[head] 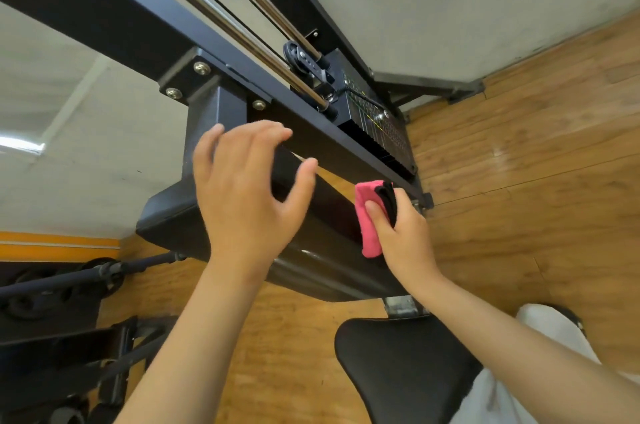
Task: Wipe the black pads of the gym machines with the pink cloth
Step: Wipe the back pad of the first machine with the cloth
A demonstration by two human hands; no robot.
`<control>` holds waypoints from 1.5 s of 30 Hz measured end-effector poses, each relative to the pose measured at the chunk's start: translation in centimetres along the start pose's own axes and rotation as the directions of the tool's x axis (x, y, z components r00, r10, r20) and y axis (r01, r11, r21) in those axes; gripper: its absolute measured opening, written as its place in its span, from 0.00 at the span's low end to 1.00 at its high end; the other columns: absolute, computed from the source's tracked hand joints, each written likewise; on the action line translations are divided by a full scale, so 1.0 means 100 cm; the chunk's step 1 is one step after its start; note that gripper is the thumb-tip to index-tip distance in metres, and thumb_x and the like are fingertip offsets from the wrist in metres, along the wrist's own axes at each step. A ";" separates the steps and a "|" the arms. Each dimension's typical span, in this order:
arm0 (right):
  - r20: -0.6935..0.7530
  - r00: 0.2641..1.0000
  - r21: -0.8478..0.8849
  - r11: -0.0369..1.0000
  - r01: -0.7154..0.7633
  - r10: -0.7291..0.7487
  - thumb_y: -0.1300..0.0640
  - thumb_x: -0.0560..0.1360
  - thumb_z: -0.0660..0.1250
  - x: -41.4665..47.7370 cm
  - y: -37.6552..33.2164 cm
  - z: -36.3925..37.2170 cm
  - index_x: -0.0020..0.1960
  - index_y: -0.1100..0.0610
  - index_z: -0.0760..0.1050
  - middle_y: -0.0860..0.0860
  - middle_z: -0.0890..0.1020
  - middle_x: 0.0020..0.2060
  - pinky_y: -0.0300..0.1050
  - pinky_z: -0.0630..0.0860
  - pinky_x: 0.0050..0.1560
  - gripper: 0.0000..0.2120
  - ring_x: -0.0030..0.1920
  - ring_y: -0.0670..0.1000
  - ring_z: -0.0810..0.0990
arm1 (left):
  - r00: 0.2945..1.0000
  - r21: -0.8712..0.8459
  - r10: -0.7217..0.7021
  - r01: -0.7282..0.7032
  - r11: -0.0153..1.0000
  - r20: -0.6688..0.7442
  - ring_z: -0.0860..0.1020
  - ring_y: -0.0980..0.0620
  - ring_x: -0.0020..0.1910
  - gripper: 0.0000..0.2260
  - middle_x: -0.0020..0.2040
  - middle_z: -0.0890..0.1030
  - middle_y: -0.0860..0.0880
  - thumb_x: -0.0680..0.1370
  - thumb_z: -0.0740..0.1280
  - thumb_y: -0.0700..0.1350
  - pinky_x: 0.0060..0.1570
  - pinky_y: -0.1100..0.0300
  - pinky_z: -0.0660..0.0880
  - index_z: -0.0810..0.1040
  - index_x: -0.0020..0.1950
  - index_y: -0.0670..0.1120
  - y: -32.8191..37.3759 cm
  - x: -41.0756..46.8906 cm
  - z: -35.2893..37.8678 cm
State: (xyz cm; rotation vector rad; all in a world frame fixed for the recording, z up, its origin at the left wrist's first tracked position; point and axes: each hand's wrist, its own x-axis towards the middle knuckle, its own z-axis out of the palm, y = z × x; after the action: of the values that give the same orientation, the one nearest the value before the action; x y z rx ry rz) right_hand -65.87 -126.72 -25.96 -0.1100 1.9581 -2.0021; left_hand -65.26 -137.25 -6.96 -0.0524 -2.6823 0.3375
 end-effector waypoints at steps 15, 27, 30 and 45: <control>-0.025 0.999 0.053 0.998 0.025 -0.024 0.45 0.78 0.62 -0.010 0.023 0.015 0.58 0.49 0.71 0.41 0.78 0.46 0.34 0.76 0.42 0.12 0.46 0.38 0.77 | 0.920 0.349 0.323 -0.234 0.908 -0.223 0.75 0.52 0.45 0.06 0.37 0.81 0.52 0.73 0.68 0.49 0.58 0.51 0.64 0.82 0.42 0.48 0.002 -0.018 0.054; -0.080 0.977 -0.152 0.966 -0.209 0.199 0.43 0.77 0.60 -0.020 0.097 0.005 0.62 0.53 0.71 0.48 0.80 0.49 0.37 0.75 0.40 0.18 0.48 0.48 0.80 | 0.896 0.355 0.345 -0.237 0.904 -0.280 0.74 0.51 0.45 0.10 0.36 0.81 0.51 0.71 0.69 0.55 0.54 0.51 0.64 0.82 0.40 0.48 0.001 -0.016 0.059; -0.125 0.973 0.052 0.981 -0.189 0.194 0.44 0.78 0.62 -0.015 0.068 0.008 0.60 0.49 0.71 0.44 0.79 0.48 0.38 0.78 0.44 0.15 0.49 0.44 0.79 | 0.893 0.352 0.343 -0.234 0.907 -0.290 0.74 0.51 0.45 0.11 0.36 0.81 0.51 0.71 0.69 0.55 0.54 0.51 0.64 0.82 0.39 0.48 0.001 -0.017 0.060; -0.127 0.985 -0.142 0.981 -0.131 0.113 0.45 0.78 0.61 -0.018 0.080 0.020 0.62 0.54 0.70 0.48 0.78 0.47 0.43 0.80 0.41 0.18 0.46 0.48 0.79 | 0.891 0.324 0.340 -0.239 0.915 -0.301 0.75 0.51 0.44 0.15 0.35 0.81 0.52 0.70 0.69 0.61 0.55 0.52 0.64 0.81 0.36 0.49 0.000 -0.018 0.062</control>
State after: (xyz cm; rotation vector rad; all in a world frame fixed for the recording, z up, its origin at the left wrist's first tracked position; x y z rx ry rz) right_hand -62.14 -128.11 -33.36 0.0936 2.1325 -1.8209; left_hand -66.26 -138.84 -13.18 -0.3988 -2.2445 0.7263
